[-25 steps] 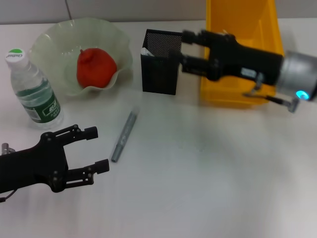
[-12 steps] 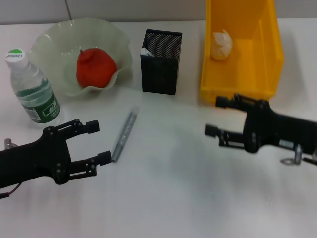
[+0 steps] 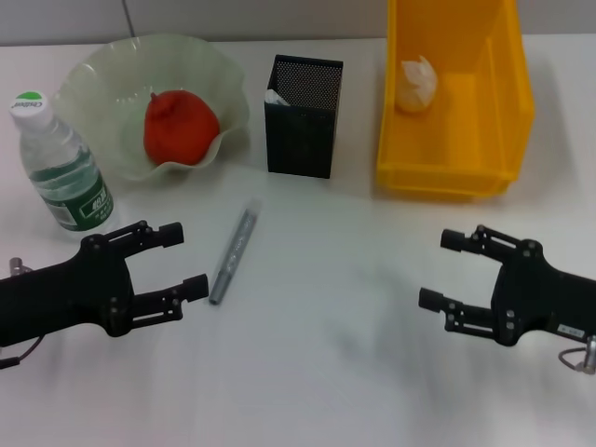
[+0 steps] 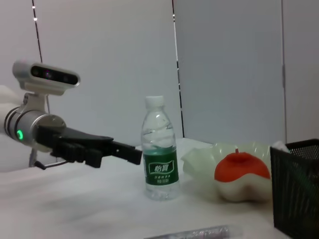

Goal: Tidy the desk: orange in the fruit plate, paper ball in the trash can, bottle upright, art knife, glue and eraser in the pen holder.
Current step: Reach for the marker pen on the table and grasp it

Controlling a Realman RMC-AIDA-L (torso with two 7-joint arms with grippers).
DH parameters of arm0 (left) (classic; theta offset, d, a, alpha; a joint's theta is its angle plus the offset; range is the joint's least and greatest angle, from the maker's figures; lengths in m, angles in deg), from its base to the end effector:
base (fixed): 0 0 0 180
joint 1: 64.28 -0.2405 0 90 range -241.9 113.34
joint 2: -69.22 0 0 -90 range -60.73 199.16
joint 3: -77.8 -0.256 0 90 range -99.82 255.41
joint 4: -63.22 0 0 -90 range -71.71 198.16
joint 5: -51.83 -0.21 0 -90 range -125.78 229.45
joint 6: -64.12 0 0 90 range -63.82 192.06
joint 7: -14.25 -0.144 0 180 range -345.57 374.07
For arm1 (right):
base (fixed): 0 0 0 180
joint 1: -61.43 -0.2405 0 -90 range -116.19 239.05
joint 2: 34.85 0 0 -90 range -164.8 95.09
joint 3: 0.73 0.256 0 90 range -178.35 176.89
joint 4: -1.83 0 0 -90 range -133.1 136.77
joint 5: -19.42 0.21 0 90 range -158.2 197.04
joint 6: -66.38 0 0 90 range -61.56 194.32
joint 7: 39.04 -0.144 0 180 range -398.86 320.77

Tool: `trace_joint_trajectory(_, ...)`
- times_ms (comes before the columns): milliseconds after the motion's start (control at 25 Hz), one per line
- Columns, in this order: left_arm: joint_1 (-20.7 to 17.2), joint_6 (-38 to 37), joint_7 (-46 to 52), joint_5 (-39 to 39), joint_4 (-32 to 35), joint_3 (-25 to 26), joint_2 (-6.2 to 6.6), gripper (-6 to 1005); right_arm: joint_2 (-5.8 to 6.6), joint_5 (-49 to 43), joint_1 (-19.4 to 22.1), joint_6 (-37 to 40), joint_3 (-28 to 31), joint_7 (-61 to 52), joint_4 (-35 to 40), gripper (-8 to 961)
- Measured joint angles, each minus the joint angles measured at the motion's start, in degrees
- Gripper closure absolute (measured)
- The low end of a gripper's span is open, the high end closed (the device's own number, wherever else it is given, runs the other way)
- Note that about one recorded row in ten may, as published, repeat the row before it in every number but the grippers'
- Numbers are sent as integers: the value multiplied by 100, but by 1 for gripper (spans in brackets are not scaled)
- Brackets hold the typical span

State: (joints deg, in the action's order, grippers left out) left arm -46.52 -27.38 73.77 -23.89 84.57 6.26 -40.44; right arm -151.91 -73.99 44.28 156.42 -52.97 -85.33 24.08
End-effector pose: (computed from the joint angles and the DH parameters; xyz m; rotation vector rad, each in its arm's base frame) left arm -0.3141 0.2547 0.0017 -2.6597 -0.5827 -0.9257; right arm 0.3129 0.2479 -0.0280 -2.5919 0.3610 0.8439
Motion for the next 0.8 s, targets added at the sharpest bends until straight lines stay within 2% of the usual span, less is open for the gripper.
trace_joint_trajectory(160, 17, 38, 48, 5, 28, 4, -5, 178, 19, -67, -9, -9, 7, 12, -54, 157)
trace_joint_trajectory(280, 27, -22, 231, 13, 284, 11, -54, 179, 21, -70, -22, -55, 11, 19, -60, 157)
trace_joint_trajectory(440, 28, -35, 1403, -152, 1118, 8, -137, 179, 36, -72, -40, -74, 66, 13, -57, 158)
trace_joint_trajectory(480, 60, -63, 2005, -269, 1548, 13, -157, 179, 36, -72, -40, -74, 66, 13, -57, 158)
trace_joint_trajectory(600, 110, -82, 2690, -445, 2112, 14, -187, 179, 43, -72, -43, -75, 75, 0, -46, 158)
trace_joint_trajectory(800, 507, -90, 4602, -1239, 3257, 36, -213, 179, 43, -72, -47, -76, 80, -4, -32, 157)
